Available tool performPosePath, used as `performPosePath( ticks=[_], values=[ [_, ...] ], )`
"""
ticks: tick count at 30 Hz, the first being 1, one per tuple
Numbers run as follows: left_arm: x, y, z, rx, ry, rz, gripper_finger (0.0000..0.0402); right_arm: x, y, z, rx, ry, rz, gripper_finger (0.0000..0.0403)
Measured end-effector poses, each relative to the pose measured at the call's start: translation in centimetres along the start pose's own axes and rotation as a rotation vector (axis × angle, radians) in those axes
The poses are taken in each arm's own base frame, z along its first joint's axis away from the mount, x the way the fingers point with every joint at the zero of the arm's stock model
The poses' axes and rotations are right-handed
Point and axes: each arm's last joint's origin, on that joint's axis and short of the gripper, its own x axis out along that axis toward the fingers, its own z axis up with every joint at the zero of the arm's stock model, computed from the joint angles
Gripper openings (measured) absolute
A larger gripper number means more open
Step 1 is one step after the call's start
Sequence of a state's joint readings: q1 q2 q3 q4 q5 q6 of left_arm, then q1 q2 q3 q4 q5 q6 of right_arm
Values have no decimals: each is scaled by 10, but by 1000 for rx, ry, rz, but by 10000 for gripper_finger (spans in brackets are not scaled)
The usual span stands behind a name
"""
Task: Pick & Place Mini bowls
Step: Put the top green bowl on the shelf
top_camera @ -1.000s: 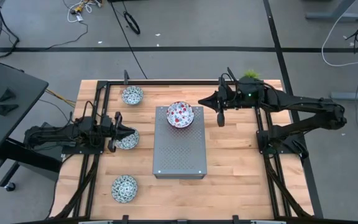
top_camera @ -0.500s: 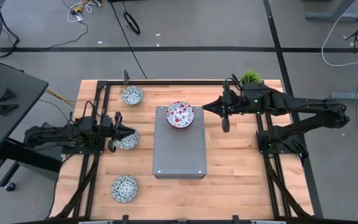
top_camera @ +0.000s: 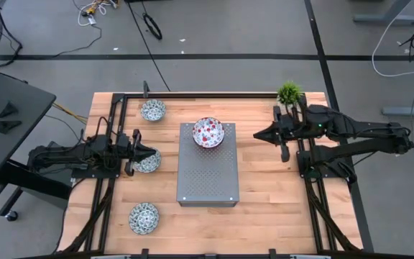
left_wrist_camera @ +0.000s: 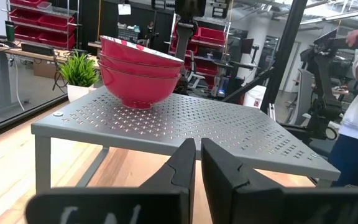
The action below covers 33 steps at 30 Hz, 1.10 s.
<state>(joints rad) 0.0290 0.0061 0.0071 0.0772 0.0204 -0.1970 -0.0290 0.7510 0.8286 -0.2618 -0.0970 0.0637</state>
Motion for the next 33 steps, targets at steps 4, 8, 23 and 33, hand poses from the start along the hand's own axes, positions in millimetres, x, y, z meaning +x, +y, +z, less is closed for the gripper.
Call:
performPosePath(
  ticks=[4, 8, 23, 33],
  values=[
    [0, 0, 0, 0, 0, 0, 32, -11, 3, -17, 49, -6, -22, 0],
    [0, 0, 0, 0, 0, 0, 32, -18, 7, -31, 97, -8, 3, 0],
    [0, 0, 0, 0, 0, 0, 32, -19, -2, -75, 154, -42, -34, 0],
    [0, 0, 0, -1, 0, 0, 32, -25, -4, -86, 89, -84, -35, 0]
  ],
)
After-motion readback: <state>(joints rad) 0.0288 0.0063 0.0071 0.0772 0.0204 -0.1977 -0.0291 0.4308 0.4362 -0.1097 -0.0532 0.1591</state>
